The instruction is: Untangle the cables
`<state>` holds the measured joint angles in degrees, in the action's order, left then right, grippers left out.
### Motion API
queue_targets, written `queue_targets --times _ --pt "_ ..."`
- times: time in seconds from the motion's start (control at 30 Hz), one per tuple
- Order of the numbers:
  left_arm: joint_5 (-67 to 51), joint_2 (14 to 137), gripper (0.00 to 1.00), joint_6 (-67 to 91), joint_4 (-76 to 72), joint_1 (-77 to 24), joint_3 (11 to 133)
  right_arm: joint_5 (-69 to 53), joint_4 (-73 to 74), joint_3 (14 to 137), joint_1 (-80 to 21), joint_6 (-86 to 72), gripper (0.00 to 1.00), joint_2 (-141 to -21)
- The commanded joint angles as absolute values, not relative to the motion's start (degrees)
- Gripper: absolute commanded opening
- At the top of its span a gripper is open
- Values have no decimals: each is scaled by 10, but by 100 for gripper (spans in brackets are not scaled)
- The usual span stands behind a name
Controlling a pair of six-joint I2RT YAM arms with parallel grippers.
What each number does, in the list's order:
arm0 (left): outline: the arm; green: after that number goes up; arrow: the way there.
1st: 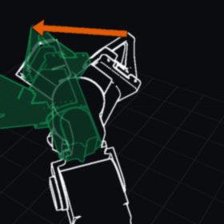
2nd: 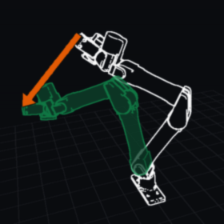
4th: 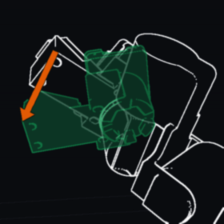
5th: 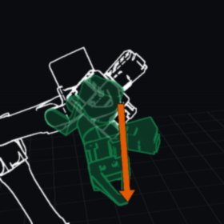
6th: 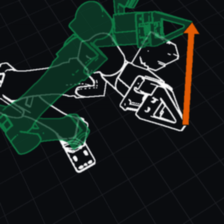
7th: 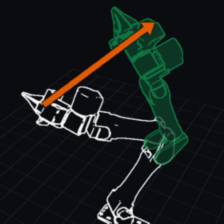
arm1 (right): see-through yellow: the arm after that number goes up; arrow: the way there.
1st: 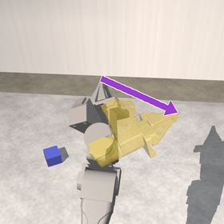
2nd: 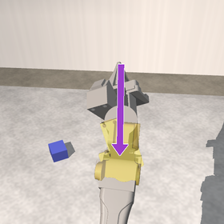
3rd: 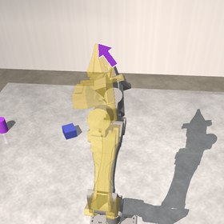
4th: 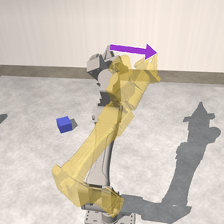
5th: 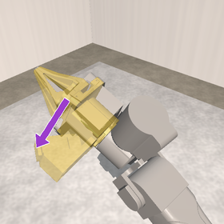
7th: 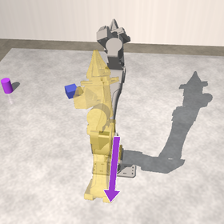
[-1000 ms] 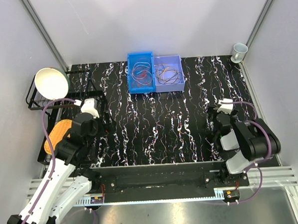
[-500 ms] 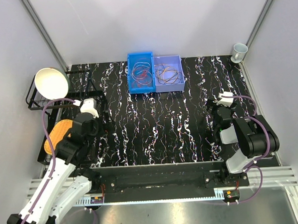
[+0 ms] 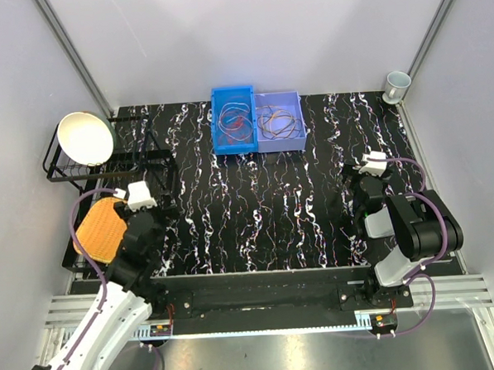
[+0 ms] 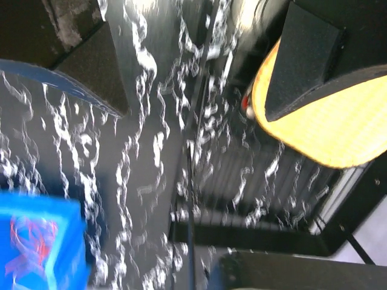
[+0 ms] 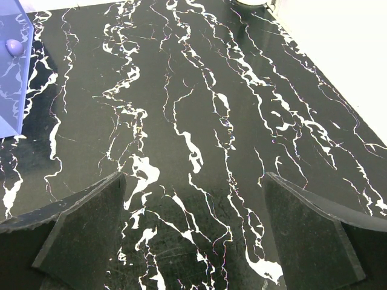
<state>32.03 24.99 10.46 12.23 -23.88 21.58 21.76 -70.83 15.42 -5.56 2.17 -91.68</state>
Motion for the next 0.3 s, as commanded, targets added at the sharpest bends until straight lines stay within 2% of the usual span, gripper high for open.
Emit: queue_targets --times 0.0,0.27 --pt "410 270 99 68 -113 -224 146 217 -737 159 -53 18 100 -904" --pt "405 273 97 34 -176 -215 113 210 -711 171 -47 12 100 -903"
